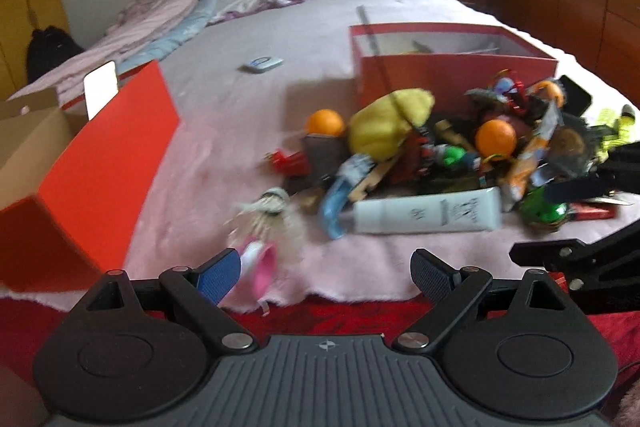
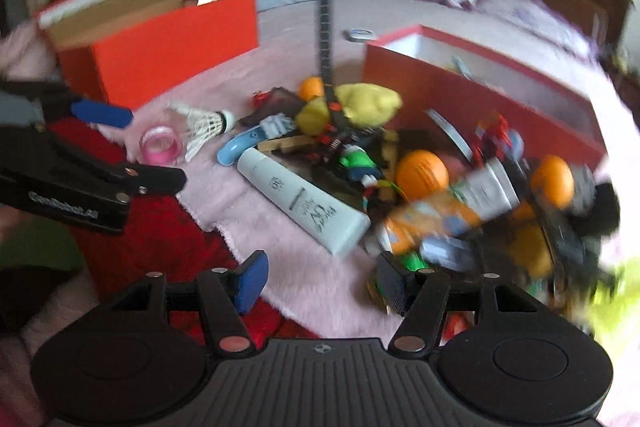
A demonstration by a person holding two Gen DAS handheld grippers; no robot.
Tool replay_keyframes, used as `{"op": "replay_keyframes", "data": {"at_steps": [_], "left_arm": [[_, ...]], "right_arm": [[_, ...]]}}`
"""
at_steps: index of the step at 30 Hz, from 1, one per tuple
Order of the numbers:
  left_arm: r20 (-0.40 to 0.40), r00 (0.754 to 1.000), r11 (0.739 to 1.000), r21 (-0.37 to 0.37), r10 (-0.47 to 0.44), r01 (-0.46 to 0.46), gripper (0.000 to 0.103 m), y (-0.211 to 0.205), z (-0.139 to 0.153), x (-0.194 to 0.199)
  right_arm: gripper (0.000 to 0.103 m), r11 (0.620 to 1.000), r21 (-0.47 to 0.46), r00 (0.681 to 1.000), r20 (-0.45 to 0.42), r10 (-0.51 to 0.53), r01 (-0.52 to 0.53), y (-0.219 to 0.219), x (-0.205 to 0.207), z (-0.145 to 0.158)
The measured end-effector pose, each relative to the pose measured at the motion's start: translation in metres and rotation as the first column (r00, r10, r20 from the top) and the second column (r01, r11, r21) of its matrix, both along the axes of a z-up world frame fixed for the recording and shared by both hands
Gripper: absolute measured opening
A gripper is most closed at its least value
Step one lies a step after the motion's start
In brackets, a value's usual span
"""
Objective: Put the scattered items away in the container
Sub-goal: 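Move both tools back to the pile, then grasp the pink tape roll with the left tool while the right tool reaches the white sunscreen tube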
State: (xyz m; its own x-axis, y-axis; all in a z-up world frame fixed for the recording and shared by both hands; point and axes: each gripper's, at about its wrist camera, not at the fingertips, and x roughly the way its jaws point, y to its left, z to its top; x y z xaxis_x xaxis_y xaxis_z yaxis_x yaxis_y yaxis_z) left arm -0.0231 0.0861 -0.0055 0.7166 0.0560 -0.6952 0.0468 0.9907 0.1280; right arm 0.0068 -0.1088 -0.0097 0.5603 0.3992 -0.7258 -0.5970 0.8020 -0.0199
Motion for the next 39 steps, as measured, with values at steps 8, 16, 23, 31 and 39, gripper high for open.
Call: {"op": "replay_keyframes", "data": {"at_steps": [8,16,23,31,39], "left_arm": [[0.002,0.999,0.998,-0.032,0.052,-0.052,0.074,0.03,-0.013,0.006],[-0.032,0.997,0.992,-0.105,0.063,-0.066,0.072,0.05,-0.025,0.018],[-0.079,0.994,0.989,-0.121,0.075,-0.084,0.018,0.053,-0.038,0.033],[-0.069,0.996,0.983,-0.166,0.065,-0.076,0.017,0.055,-0.027,0.02],[-0.07,0.996,0.985,-0.163,0.05,-0.061,0.017,0.048,-0.018,0.008]], "right_arm": [[0.053,0.997,-0.027,0.997,0.038,0.067,-0.066,0.034,0.008,-0.002],[0.051,0.983,-0.128,0.987,0.078,0.142,-0.131,0.06,0.031,-0.011],[0.051,0.975,-0.18,0.988,0.059,0.145,-0.133,0.075,0.05,-0.03],[0.043,0.979,-0.147,0.989,0.034,0.147,-0.14,0.071,0.049,-0.037],[0.039,0.984,-0.116,0.991,-0.022,0.135,-0.137,0.056,0.034,-0.029]]}}
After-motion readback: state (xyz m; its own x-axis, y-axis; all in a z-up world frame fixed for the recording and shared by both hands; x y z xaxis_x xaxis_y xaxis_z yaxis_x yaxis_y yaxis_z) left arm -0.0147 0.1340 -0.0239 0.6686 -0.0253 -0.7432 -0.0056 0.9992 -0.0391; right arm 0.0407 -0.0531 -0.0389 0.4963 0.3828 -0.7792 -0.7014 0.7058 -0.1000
